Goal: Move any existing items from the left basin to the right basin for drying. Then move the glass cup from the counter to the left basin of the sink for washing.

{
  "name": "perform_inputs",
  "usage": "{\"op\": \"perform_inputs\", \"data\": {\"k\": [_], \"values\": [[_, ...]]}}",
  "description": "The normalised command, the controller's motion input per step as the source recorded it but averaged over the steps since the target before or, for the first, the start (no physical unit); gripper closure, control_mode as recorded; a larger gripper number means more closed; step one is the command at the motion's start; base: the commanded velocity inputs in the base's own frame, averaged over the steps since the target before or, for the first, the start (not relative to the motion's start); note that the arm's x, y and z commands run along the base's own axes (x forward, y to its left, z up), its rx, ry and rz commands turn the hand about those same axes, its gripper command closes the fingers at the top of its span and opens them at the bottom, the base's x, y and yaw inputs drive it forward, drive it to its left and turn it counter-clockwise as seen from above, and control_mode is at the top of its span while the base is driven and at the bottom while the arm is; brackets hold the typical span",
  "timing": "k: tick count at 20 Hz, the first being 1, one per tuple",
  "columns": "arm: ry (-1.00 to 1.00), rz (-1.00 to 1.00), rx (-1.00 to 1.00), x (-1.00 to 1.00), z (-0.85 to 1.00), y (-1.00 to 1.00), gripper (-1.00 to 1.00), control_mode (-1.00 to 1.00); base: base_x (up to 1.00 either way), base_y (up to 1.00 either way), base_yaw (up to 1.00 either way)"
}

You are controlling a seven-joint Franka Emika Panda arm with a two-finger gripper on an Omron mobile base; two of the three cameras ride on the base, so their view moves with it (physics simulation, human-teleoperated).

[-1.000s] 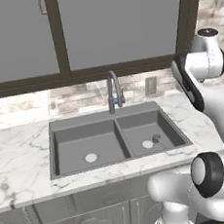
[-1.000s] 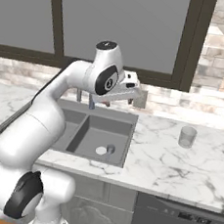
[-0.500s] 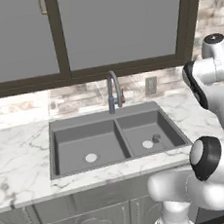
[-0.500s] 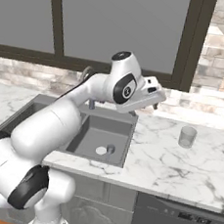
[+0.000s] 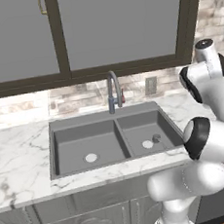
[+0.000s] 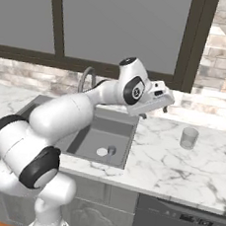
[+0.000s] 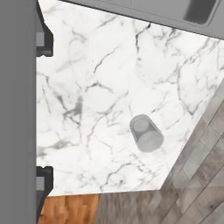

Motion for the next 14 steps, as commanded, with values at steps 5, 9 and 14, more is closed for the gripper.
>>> {"op": "perform_inputs", "data": {"k": [5,9,14], "values": [[0.00,0.00,0.01,0.37,-0.30,-0.25,-1.00,-1.00,0.00,0.00,0.00],[0.00,0.00,0.01,0.58,-0.29,-0.33,-1.00,-1.00,0.00,0.00,0.00],[0.00,0.02,0.01,0.56,-0.32,-0.48,-1.00,-1.00,0.00,0.00,0.00]]}}
